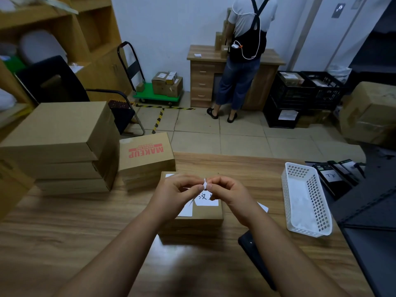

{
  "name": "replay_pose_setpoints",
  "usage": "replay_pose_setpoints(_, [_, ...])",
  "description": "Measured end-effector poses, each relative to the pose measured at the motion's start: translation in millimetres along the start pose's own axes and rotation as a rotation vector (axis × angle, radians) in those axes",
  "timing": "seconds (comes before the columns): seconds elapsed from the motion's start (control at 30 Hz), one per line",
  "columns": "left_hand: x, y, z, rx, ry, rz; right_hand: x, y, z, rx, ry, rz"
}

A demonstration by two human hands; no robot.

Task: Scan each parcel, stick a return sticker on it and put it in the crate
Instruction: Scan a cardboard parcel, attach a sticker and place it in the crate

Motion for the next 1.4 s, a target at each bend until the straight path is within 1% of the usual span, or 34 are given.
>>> replay_pose_setpoints(0.07, [1.2, 0.7, 1.1, 0.029, -0.034, -0.021, 0.5, 0.1, 2.6, -0.037, 0.008, -0.008])
replay_pose_setpoints(0.2, [2.8, 4.4, 5.4, 0.062, -0.039, -0.031, 1.9, 0.5, 5.3, -0.108, 0.024, -0.002])
replay_pose_setpoints(0.73, [1.6, 17.4, 3.5, 0.039, -0.04, -0.021, 6.0, -8.5, 8.4, -0.165, 0.006, 0.02])
replay_pose_setpoints(1.03, [-0.2, 18.0, 7.8, -0.002, 0.014, -0.013, 7.0, -10.2, 6.7, -0.162, 0.005, 0.035])
replay_pose_setpoints(1.3, [-0.9, 15.3, 3.0, -0.006, 0.018, -0.008, 7.5, -7.6, 1.7, -0.127, -0.011, 0.069])
replay_pose_setpoints(1.4, [-3.0, 12.8, 1.8, 0.009, 0.012, -0.031, 5.8, -5.4, -2.6, -0.081, -0.025, 0.082])
Point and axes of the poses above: each hand's wrist, its own x-axis away from the middle knuckle, its own y-axis out of the palm, z = x × y, the point moved 6 cm from there along -x, towards the middle knuckle, and after that the axes turned 8 degrees about x, right-handed, at the moved point
